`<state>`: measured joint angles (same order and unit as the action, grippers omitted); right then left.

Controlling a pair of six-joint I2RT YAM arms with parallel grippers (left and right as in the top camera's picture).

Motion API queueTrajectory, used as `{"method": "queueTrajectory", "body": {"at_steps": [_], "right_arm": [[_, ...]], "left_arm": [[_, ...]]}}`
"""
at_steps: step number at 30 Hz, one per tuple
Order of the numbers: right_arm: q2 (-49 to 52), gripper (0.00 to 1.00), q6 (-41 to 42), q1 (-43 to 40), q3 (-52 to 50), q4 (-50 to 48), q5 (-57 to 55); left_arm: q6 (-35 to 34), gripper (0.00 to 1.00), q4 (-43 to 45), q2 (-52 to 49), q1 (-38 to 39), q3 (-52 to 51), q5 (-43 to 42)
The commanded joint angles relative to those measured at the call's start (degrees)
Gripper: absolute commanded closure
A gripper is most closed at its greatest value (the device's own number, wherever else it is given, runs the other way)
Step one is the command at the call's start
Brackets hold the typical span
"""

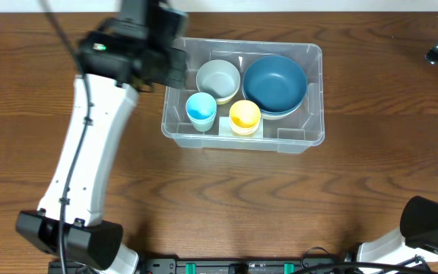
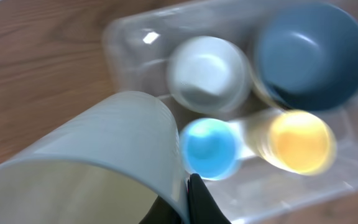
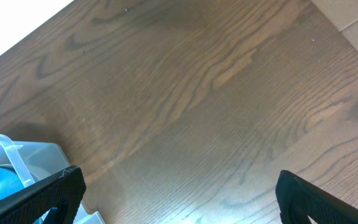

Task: Pack container
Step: 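Lower the light blue cup into the green cup and release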

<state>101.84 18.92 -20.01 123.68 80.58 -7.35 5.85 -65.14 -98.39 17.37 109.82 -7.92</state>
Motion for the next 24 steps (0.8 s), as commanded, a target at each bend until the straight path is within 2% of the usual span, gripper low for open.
{"method": "queueTrajectory", "body": {"at_steps": [1, 6, 24], "right_arm": [[0.2, 0.01, 0.8, -0.2, -0.1, 0.0, -0.3], [0.2, 0.01, 0.8, -0.2, -0.1, 0.0, -0.3], [0.2, 0.01, 0.8, -0.2, -0.1, 0.0, -0.3]], "left_arm": [[1.7, 0.94, -1.6, -0.7, 4.1, 0.3, 2.3], [1.7, 0.94, -4.1, -2.6, 7.3, 0.2, 3.0], [1.4, 0.94, -7.9, -11.4, 8.7, -0.1, 1.9]]}}
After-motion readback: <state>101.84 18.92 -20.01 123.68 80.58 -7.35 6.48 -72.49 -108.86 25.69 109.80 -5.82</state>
